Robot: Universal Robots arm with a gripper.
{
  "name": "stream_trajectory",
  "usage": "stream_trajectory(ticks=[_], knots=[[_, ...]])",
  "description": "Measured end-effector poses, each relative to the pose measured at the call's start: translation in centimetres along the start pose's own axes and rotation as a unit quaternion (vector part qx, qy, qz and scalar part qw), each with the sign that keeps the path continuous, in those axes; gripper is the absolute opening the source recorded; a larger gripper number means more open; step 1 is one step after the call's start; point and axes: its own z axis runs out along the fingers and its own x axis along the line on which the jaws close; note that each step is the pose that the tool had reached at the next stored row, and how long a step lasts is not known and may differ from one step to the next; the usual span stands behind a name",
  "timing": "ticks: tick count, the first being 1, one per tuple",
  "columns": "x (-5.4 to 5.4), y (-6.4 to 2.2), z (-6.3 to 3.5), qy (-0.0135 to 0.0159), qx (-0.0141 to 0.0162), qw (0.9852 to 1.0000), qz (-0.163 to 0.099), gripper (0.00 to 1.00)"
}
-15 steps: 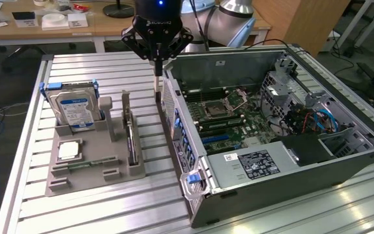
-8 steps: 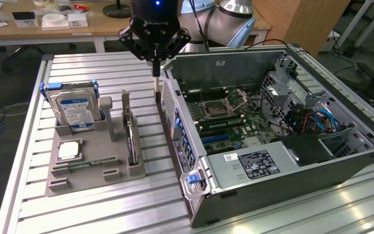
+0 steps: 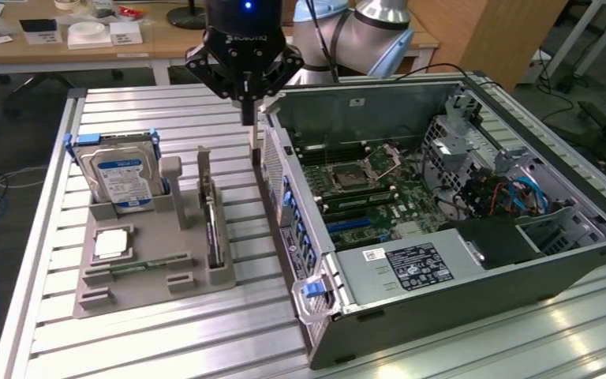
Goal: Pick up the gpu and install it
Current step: 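Reach for the gpu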
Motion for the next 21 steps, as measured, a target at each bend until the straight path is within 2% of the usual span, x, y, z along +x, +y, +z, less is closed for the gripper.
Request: stream_trajectory(ticks=[21], knots=[[1.7, -0.52, -0.06, 0.0, 0.0, 1.0, 0.0, 0.11]])
